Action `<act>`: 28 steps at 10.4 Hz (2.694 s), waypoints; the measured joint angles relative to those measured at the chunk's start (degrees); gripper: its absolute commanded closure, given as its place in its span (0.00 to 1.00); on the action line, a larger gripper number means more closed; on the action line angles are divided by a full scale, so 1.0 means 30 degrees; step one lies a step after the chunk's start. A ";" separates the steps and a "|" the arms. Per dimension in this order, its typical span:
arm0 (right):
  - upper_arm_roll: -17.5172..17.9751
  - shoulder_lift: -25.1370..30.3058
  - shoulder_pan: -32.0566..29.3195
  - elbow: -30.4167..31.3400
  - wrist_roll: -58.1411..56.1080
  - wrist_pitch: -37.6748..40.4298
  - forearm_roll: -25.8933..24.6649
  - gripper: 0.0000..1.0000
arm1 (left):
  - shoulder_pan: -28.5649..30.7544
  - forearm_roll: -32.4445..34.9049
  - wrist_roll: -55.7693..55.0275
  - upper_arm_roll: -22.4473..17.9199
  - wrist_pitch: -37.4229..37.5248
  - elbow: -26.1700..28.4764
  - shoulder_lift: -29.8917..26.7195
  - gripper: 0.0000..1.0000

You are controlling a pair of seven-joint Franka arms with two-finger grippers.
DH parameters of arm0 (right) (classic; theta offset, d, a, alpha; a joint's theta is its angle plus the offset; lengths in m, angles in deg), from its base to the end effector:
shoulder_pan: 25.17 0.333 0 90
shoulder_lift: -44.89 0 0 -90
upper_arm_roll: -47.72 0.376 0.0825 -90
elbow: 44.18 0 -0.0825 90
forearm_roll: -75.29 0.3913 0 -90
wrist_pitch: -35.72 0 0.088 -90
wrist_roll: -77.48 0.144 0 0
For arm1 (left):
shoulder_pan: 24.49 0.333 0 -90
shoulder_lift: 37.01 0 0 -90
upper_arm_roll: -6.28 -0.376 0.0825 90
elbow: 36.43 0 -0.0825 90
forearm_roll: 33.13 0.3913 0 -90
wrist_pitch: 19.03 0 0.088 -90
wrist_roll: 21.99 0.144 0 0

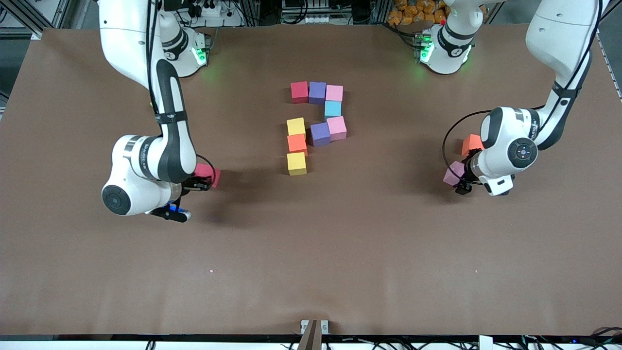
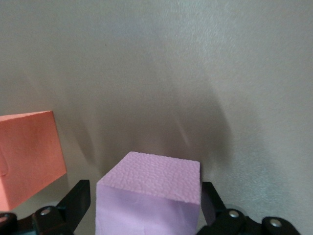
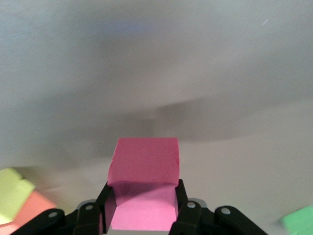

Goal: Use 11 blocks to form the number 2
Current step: 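Lower the pink cube with the right gripper while the left gripper carries lavender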

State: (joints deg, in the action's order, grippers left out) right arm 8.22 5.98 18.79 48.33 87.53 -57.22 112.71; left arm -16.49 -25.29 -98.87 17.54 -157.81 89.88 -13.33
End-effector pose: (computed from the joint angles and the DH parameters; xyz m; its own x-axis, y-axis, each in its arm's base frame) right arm 0.6282 0.1952 0.2783 0.8370 -0.2399 -0.4919 -0.3060 -0.9503 -0.0572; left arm 0.5525 -0.0296 0.1925 0.3742 0.9260 -0.0500 0.9094 -0.3769 -0.1756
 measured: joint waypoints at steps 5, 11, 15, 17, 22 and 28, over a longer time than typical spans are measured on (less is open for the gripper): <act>0.0086 0.0038 0.3311 -0.1769 0.8825 0.0767 0.2121 0.66 | -0.0259 0.0108 -0.0010 0.0041 0.0015 -0.0142 0.0129 1.00; 0.0107 0.0037 0.5887 -0.2302 1.4334 -0.0519 0.3986 0.76 | -0.0147 0.0108 -0.0816 0.0031 0.2329 -0.2325 0.0123 1.00; 0.0862 0.0013 0.7527 -0.2380 1.9781 -0.4453 0.5225 0.84 | -0.0496 0.0108 -0.2241 0.0197 0.2335 -0.2480 0.0125 1.00; 0.1916 -0.0070 0.7582 -0.2375 2.3116 -0.6810 0.5224 0.84 | -0.0694 0.0108 -0.2850 0.0370 0.2335 -0.2605 0.0124 1.00; 0.2234 -0.0265 0.7946 -0.1692 2.6803 -0.8718 0.5159 0.84 | -0.0721 0.0108 -0.3523 0.0673 0.2336 -0.2684 0.0125 0.99; 0.2282 -0.0479 0.9380 0.0507 2.7303 -1.2546 0.5149 0.84 | -0.0831 0.0108 -0.3867 0.0895 0.2337 -0.2687 0.0125 0.99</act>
State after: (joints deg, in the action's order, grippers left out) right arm 15.07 4.54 46.93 49.85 169.44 -94.86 128.15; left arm -18.98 -24.96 -110.47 20.23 -150.80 81.82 -12.96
